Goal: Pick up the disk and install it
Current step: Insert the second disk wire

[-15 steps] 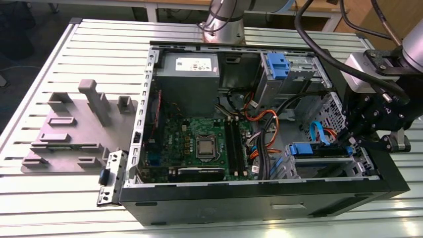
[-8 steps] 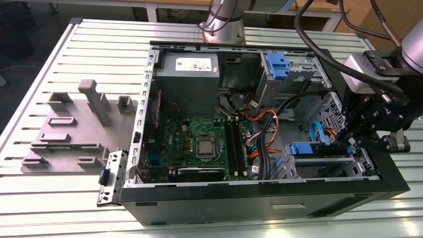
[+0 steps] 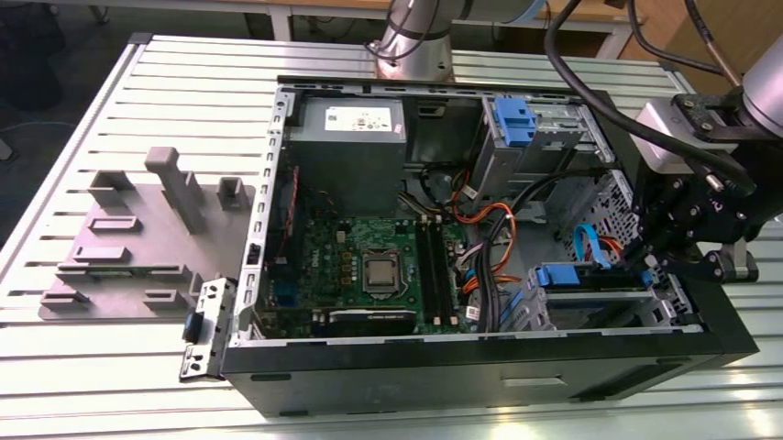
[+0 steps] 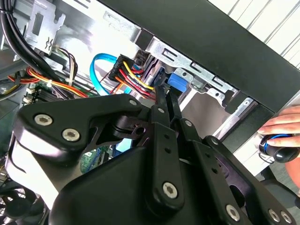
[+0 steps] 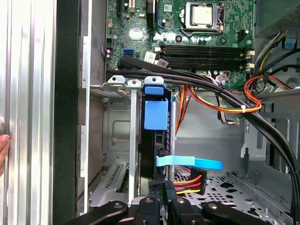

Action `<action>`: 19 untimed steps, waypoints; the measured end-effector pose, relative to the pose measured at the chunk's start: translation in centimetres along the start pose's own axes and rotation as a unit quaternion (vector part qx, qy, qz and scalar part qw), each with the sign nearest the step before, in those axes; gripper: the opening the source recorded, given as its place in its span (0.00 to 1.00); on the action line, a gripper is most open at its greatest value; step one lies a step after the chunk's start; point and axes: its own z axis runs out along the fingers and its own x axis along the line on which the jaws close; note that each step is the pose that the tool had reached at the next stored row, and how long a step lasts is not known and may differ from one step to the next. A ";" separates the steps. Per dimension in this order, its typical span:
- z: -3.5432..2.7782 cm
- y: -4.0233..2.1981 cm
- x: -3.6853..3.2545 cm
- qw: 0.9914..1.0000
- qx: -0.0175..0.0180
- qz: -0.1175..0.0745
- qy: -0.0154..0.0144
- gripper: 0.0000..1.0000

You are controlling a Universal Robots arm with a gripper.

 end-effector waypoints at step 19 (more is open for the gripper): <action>-0.12 0.00 0.03 1.000 0.000 0.000 0.000 0.16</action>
